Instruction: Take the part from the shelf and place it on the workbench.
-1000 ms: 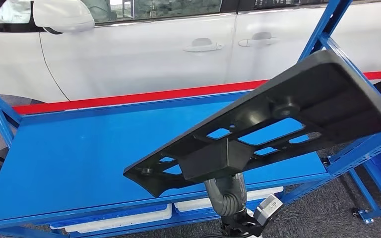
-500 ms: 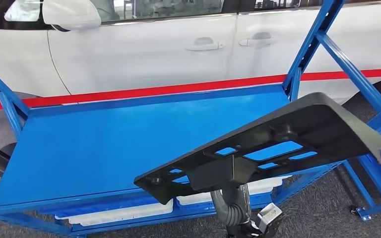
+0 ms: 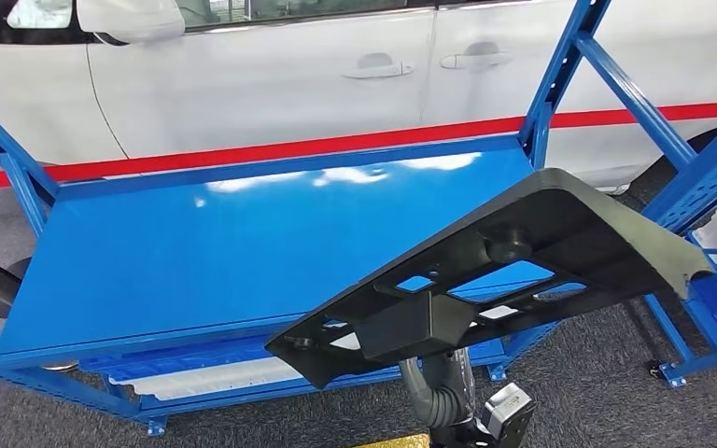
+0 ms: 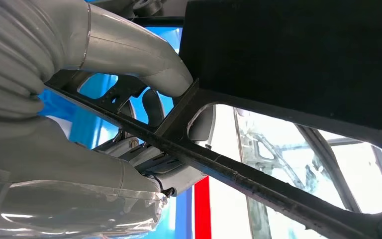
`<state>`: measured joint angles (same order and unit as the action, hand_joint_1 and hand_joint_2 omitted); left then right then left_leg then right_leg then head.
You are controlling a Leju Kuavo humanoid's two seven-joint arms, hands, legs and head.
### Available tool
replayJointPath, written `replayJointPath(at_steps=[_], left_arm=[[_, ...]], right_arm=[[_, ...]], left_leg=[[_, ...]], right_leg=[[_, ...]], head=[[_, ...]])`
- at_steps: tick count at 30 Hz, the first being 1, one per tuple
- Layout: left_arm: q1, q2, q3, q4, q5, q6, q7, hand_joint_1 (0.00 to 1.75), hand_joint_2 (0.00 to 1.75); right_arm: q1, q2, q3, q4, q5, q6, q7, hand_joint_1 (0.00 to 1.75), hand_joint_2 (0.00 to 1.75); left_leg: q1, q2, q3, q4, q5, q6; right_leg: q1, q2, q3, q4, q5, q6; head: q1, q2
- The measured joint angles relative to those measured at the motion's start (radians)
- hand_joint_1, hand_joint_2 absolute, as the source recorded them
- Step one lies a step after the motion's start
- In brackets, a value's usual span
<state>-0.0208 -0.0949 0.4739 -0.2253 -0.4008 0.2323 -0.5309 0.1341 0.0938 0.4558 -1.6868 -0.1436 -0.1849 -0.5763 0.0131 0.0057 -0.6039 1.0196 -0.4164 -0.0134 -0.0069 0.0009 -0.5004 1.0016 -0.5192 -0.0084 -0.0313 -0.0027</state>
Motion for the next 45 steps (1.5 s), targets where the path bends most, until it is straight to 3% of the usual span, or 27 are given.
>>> replayJointPath(at_steps=[2,5,6,8,10,12,13,16,18,20,21,22,23,24,26,28,31,32,34,36,37,38,39,40,42,43,45], left_arm=[[0.002,-0.001,0.001,0.000,-0.004,-0.001,0.002,0.00,0.00],[0.003,-0.003,0.002,0.001,-0.009,-0.004,0.005,0.00,0.00],[0.002,-0.004,0.003,0.001,-0.010,-0.006,0.006,0.00,0.00],[0.002,-0.004,0.004,0.001,-0.011,-0.009,0.007,0.00,0.00],[0.000,-0.003,0.004,0.001,-0.015,-0.011,0.009,0.00,0.00],[-0.003,-0.003,0.004,0.001,-0.020,-0.013,0.010,0.00,0.00],[-0.004,-0.003,0.004,0.001,-0.021,-0.013,0.010,0.00,0.00],[-0.002,-0.004,0.004,0.001,-0.022,-0.014,0.012,0.00,0.00],[-0.003,-0.006,0.004,0.001,-0.023,-0.014,0.013,0.00,0.00],[-0.003,-0.006,0.004,0.001,-0.026,-0.014,0.015,0.00,0.00],[-0.002,-0.006,0.004,0.001,-0.027,-0.014,0.016,0.00,0.00],[-0.002,-0.006,0.004,0.001,-0.027,-0.015,0.016,0.00,0.00],[-0.002,-0.006,0.004,0.001,-0.027,-0.015,0.016,0.00,0.00],[-0.002,-0.006,0.004,0.001,-0.028,-0.016,0.016,0.00,0.00],[-0.002,-0.006,0.004,0.001,-0.028,-0.019,0.016,0.00,0.00],[-0.003,-0.006,0.004,0.001,-0.029,-0.020,0.017,0.00,0.00],[-0.001,-0.006,0.004,0.002,-0.029,-0.020,0.017,0.00,0.00],[-0.001,-0.006,0.004,0.002,-0.030,-0.021,0.017,0.00,0.00],[0.000,-0.007,0.004,0.002,-0.031,-0.023,0.018,0.00,0.00],[0.000,-0.007,0.004,0.002,-0.032,-0.027,0.019,0.00,0.00],[0.000,-0.007,0.004,0.002,-0.033,-0.029,0.019,0.00,0.00],[0.000,-0.006,0.004,0.002,-0.035,-0.031,0.020,0.00,0.00],[0.000,-0.006,0.004,0.002,-0.036,-0.032,0.020,0.00,0.00],[0.000,-0.006,0.004,0.002,-0.037,-0.032,0.020,0.00,0.00],[-0.003,-0.005,0.004,0.002,-0.039,-0.033,0.021,0.00,0.00],[-0.003,-0.004,0.004,0.002,-0.040,-0.033,0.021,0.00,0.00],[-0.002,-0.004,0.004,0.002,-0.043,-0.033,0.023,0.00,0.00]], right_arm=[[0.002,0.000,-0.001,-0.002,0.002,0.004,0.002,1.75,1.75],[0.007,0.000,-0.003,-0.006,0.009,0.011,0.004,1.75,1.75],[0.008,0.000,-0.003,-0.007,0.011,0.013,0.005,1.75,1.75],[0.011,0.000,-0.004,-0.008,0.012,0.016,0.006,1.75,1.75],[0.013,0.000,-0.005,-0.013,0.013,0.018,0.007,1.75,1.75],[0.014,0.000,-0.005,-0.021,0.014,0.021,0.008,1.75,1.75],[0.015,0.000,-0.005,-0.024,0.015,0.022,0.008,1.75,1.75],[0.018,0.000,-0.007,-0.031,0.017,0.024,0.009,1.75,1.75],[0.021,0.000,-0.009,-0.036,0.018,0.025,0.010,1.75,1.75],[0.023,0.000,-0.012,-0.038,0.018,0.025,0.010,1.75,1.75],[0.025,-0.001,-0.014,-0.039,0.018,0.025,0.011,1.75,1.75],[0.025,-0.001,-0.015,-0.039,0.018,0.025,0.011,1.75,1.75],[0.026,-0.001,-0.016,-0.039,0.019,0.025,0.011,1.75,1.75],[0.026,-0.001,-0.016,-0.040,0.019,0.026,0.011,1.75,1.75],[0.026,-0.001,-0.016,-0.044,0.021,0.028,0.012,1.75,1.75],[0.026,-0.001,-0.017,-0.050,0.024,0.031,0.013,1.75,1.75],[0.028,-0.002,-0.017,-0.053,0.026,0.033,0.014,1.75,1.75],[0.028,-0.001,-0.018,-0.054,0.026,0.034,0.014,1.75,1.75],[0.029,-0.001,-0.018,-0.057,0.027,0.034,0.014,1.75,1.75],[0.030,-0.001,-0.018,-0.058,0.029,0.034,0.015,1.75,1.75],[0.031,-0.001,-0.019,-0.058,0.030,0.034,0.016,1.75,1.75],[0.032,-0.001,-0.019,-0.058,0.031,0.033,0.016,1.75,1.75],[0.033,-0.001,-0.019,-0.059,0.032,0.033,0.017,1.75,1.75],[0.033,-0.001,-0.019,-0.059,0.033,0.033,0.017,1.75,1.75],[0.034,0.000,-0.020,-0.062,0.035,0.033,0.018,1.75,1.75],[0.034,0.000,-0.020,-0.065,0.037,0.032,0.018,1.75,1.75],[0.036,0.001,-0.020,-0.070,0.041,0.031,0.020,1.75,1.75]], left_leg=[[0.002,-0.001,-0.017,0.033,-0.041,-0.010],[0.004,-0.002,-0.065,0.200,-0.174,-0.016],[0.005,-0.002,-0.071,0.251,-0.194,-0.017],[0.004,-0.002,-0.040,0.260,-0.167,-0.014],[0.001,-0.002,0.051,0.143,-0.121,-0.003],[-0.006,-0.002,0.133,0.016,-0.119,0.009],[-0.009,-0.003,0.149,-0.014,-0.127,0.014],[-0.009,0.000,0.142,-0.031,-0.107,0.029],[-0.003,0.004,0.124,-0.039,-0.082,0.043],[-0.003,0.006,0.098,-0.038,-0.063,0.049],[-0.003,0.006,0.085,-0.036,-0.054,0.048],[-0.003,0.006,0.072,-0.033,-0.045,0.046],[-0.002,0.007,0.059,-0.029,-0.038,0.043],[-0.001,0.006,0.047,-0.025,-0.031,0.038],[0.000,0.006,0.026,-0.011,-0.023,0.029],[-0.002,0.005,0.013,0.000,-0.016,0.016],[0.001,0.004,0.004,0.005,-0.008,-0.006],[0.003,0.004,-0.005,0.020,-0.025,-0.011],[0.006,0.003,-0.039,0.104,-0.102,-0.017],[0.007,0.003,-0.076,0.228,-0.178,-0.019],[0.007,0.003,-0.081,0.268,-0.189,-0.019],[0.007,0.002,-0.069,0.276,-0.179,-0.017],[0.007,0.002,-0.038,0.244,-0.155,-0.014],[0.006,0.002,0.009,0.180,-0.129,-0.009],[0.000,0.001,0.097,0.045,-0.106,0.003],[-0.004,0.001,0.117,0.007,-0.106,0.009],[-0.009,0.001,0.117,-0.012,-0.101,0.018]], right_leg=[[-0.003,-0.004,-0.015,-0.004,0.018,-0.018],[0.003,-0.007,-0.049,-0.003,0.044,-0.033],[0.006,-0.008,-0.062,-0.001,0.054,-0.034],[0.011,-0.008,-0.090,0.005,0.070,-0.034],[0.014,-0.008,-0.114,0.016,0.082,-0.031],[0.015,-0.009,-0.128,0.026,0.094,-0.022],[0.014,-0.010,-0.131,0.028,0.100,-0.017],[0.012,-0.009,-0.137,0.031,0.106,0.001],[0.009,-0.004,-0.158,0.084,0.044,0.012],[0.001,-0.002,-0.192,0.201,-0.051,0.022],[-0.003,-0.002,-0.203,0.257,-0.076,0.027],[-0.006,-0.002,-0.204,0.292,-0.079,0.031],[-0.010,-0.003,-0.188,0.293,-0.061,0.035],[-0.015,-0.003,-0.153,0.258,-0.032,0.037],[-0.019,-0.002,-0.052,0.121,0.000,0.039],[-0.016,0.000,0.007,0.025,-0.010,0.032],[-0.011,-0.001,-0.001,0.009,-0.006,0.006],[-0.011,-0.002,-0.008,0.008,0.002,-0.005],[-0.009,-0.005,-0.025,0.006,0.018,-0.022],[-0.003,-0.006,-0.046,0.008,0.034,-0.029],[0.000,-0.006,-0.057,0.010,0.041,-0.030],[0.003,-0.006,-0.067,0.013,0.047,-0.030],[0.005,-0.006,-0.077,0.017,0.052,-0.029],[0.006,-0.006,-0.086,0.022,0.056,-0.028],[0.009,-0.006,-0.097,0.028,0.064,-0.020],[0.009,-0.007,-0.100,0.030,0.069,-0.015],[0.007,-0.008,-0.103,0.028,0.081,0.000]], head=[[0.000,0.000],[0.000,0.000],[0.000,0.000],[0.000,0.000],[0.000,0.000],[0.000,0.000],[0.000,0.000],[0.000,0.000],[0.000,0.000],[0.000,0.000],[0.000,0.000],[0.000,0.000],[0.000,0.000],[0.000,0.000],[0.000,0.000],[0.000,0.000],[0.000,0.000],[0.000,0.000],[0.000,0.000],[0.000,0.000],[0.000,0.000],[0.000,0.000],[0.000,0.000],[0.000,0.000],[0.000,0.000],[0.000,0.000],[0.000,0.000]])
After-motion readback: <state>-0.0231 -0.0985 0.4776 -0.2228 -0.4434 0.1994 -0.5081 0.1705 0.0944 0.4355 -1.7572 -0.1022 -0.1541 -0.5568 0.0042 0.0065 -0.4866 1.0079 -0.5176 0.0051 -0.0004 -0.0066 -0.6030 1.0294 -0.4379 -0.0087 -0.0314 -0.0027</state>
